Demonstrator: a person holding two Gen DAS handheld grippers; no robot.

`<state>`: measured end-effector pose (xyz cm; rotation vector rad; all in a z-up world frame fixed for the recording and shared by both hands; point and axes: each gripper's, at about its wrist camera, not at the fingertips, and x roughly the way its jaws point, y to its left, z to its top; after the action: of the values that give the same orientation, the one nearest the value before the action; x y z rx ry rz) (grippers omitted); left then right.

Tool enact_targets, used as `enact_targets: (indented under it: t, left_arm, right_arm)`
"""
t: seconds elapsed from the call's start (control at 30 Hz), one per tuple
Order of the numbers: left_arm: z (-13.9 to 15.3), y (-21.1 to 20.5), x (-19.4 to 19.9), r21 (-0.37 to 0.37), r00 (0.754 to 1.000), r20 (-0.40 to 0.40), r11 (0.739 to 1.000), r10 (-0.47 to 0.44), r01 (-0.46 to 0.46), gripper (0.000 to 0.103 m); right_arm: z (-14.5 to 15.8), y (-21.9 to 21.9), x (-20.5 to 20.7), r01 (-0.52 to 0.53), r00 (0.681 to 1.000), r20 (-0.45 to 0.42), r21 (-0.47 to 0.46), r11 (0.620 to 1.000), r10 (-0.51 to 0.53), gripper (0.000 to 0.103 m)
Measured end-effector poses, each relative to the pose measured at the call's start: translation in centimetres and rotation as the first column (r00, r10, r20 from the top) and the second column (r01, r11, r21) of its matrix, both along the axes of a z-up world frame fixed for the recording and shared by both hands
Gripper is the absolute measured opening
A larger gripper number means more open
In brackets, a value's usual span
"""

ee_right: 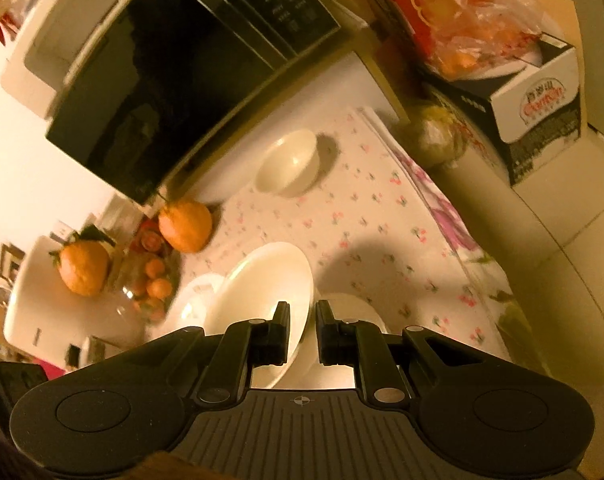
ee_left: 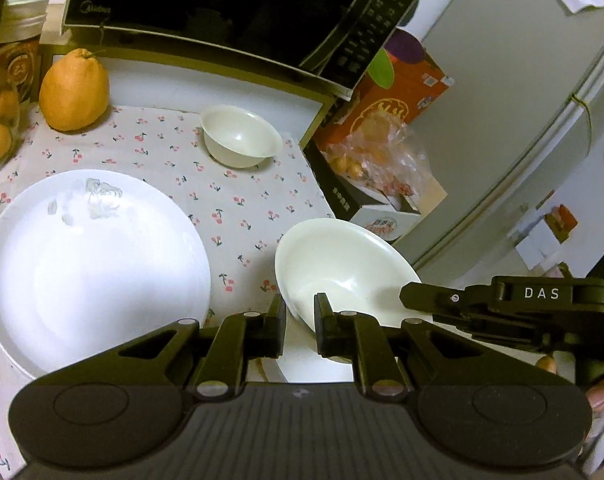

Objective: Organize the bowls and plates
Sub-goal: 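Lift the cream bowl with both tools and carry it over the white bowl, then lower the held cream bowl into the white bowl with both tools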

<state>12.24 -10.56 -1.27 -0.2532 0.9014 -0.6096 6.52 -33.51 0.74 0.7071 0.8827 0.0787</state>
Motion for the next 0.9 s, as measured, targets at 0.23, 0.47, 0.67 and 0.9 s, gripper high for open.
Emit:
enact_targets:
  t: [0.23,0.47,0.67,0.9]
  left_arm:
    - [-0.7,-0.9,-1.1,0.107,1.0,0.022,0.994,-0.005,0.003,0.013]
    - [-1.0,-1.5,-1.6,0.157,1.0,0.006,0.988,-0.01,0.009,0.013]
    - [-1.1,-2.4,-2.1,0.216,0.999,0.022,0.976,-0.031,0.025,0.013]
    - [-1.6,-2.7,-2.2,0.245,0.999,0.011,0.969,-0.036,0.032,0.014]
  right_arm:
    - [-0.2,1.0,-0.2,-0.041,0.998,-0.055,-0.069,0.997,0.037,0.014]
    - [-0.1,1.8,-0.1,-0.081,0.992,-0.105,-0.143,0.986,0.066,0.014]
    - [-0.6,2.5,0.0,-0.108,0.985,-0.151,-0.205,0.973,0.077,0.014]
    - [-1.0,2.8,0.1,-0.128,0.981,-0.175,-0.239,0.963,0.088,0.014]
